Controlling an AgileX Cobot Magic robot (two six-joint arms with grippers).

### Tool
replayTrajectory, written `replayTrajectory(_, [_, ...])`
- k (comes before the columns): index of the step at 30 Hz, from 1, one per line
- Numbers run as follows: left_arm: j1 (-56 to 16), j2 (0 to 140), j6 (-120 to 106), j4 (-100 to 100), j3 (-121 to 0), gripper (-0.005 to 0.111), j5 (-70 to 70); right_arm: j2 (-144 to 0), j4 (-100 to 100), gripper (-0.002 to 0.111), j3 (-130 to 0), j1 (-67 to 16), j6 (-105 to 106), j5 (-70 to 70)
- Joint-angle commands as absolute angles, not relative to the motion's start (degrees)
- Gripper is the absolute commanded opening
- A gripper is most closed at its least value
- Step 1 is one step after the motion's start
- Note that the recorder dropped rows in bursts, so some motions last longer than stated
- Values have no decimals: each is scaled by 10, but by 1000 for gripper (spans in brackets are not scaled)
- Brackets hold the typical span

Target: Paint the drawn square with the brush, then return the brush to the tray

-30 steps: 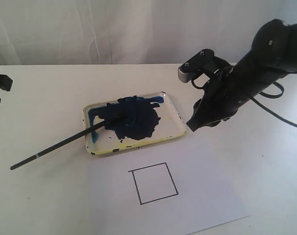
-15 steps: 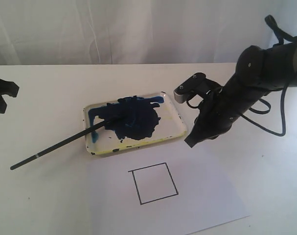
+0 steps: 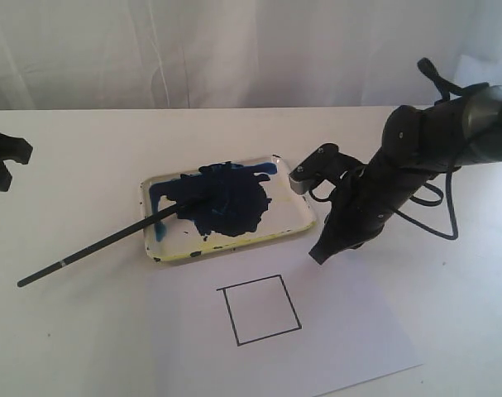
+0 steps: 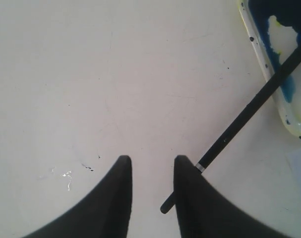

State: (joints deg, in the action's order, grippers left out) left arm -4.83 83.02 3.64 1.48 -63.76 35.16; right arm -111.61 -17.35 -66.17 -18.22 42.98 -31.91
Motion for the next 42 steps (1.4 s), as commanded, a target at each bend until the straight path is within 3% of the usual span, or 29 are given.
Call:
replayTrajectory(1, [-47,827,34,21,-641,34,358,-1125,-169,0,-666,-182,437,-307])
replayTrajectory(17, [-47,829,26,30,-641,35,354,-1144,-157,0,-666,-182,437,-305])
replayTrajectory(24, [-54,867,-31,73,-659,52,381,-1144,-158,0,-666,-182,437,-307])
replayTrajectory(31, [-108,946,-103,72,-722,52,428,-1144,-158,0,-666,-182,437,-307])
replayTrajectory(42, [-121,1047,-208,119,-716,52,314,-1144,-156,0,-666,-182,437,-307])
